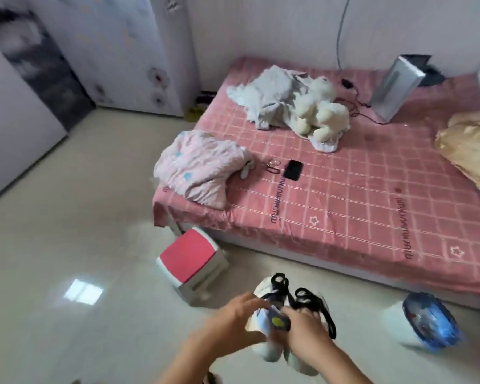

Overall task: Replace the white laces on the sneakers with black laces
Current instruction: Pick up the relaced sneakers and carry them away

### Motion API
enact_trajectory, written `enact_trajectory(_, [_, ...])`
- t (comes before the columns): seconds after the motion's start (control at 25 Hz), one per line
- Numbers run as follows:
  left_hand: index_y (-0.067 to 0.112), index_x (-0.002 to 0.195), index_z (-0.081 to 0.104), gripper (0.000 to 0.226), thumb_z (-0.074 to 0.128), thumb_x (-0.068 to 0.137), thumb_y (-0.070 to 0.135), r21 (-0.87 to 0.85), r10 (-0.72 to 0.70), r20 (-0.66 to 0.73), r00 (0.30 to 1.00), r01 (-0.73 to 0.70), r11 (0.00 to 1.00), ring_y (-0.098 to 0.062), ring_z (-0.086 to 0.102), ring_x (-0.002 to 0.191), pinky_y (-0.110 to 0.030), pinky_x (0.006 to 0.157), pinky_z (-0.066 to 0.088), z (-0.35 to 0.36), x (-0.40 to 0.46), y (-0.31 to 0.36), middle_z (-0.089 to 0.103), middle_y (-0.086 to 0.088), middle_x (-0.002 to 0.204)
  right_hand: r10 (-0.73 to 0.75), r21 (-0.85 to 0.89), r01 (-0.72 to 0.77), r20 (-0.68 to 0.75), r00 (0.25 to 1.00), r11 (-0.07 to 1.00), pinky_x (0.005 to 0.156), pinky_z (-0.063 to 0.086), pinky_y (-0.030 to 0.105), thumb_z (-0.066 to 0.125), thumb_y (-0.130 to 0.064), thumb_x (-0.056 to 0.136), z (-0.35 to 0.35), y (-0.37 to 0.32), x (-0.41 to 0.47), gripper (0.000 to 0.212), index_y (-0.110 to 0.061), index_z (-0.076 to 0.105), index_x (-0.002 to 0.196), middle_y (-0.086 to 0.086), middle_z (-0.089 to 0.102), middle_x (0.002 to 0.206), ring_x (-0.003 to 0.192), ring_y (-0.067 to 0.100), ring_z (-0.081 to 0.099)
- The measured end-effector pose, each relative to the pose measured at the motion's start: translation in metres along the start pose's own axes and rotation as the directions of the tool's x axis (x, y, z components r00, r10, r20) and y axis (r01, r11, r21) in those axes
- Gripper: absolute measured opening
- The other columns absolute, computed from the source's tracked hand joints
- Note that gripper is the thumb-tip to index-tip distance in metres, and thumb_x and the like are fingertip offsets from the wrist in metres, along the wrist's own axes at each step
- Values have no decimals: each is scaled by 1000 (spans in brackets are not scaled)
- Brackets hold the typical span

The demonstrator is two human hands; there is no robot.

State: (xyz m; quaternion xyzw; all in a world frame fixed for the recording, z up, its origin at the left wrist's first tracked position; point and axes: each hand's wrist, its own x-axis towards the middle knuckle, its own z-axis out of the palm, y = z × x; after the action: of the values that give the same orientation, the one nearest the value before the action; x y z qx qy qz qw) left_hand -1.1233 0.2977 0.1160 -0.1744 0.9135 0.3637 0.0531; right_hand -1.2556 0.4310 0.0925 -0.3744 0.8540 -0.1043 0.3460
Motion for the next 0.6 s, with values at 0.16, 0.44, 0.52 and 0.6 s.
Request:
enact_trajectory(0.16, [26,132,47,77,68,60,46,-74,-261,-121,958,254,964,-20,46,110,-26,92,42,-41,-64,-80,41,0,124,-271,-202,303,169,948,931,97,37,40,48,-35,85,28,-137,43,36,-38,46,121,8,46,118,118,29,35])
enact_trajectory(0.44, [1,88,62,52,64,58,43,-276,-538,-401,742,462,843,-24,51,93,-27,78,43,-181,-183,-245,41,-4,110,-636,17,679,366,679,734,93,38,36,46,-12,85,84,-380,119,44,-22,36,127,8,48,111,105,25,41])
enact_trajectory(0.52, [1,82,62,50,59,59,45,-296,-566,-509,648,486,822,-21,48,82,-22,68,39,-225,-211,-282,48,-4,98,-692,23,738,370,620,674,93,37,32,52,-11,82,99,-449,135,55,-24,34,132,4,46,113,108,23,39])
enact_trajectory(0.6, [0,81,64,37,69,63,32,-317,-591,-576,565,512,798,-19,43,77,-16,62,31,-266,-222,-309,44,-2,88,-724,-68,794,368,583,605,92,35,31,61,-21,81,107,-510,150,58,-29,37,134,1,39,107,110,24,36])
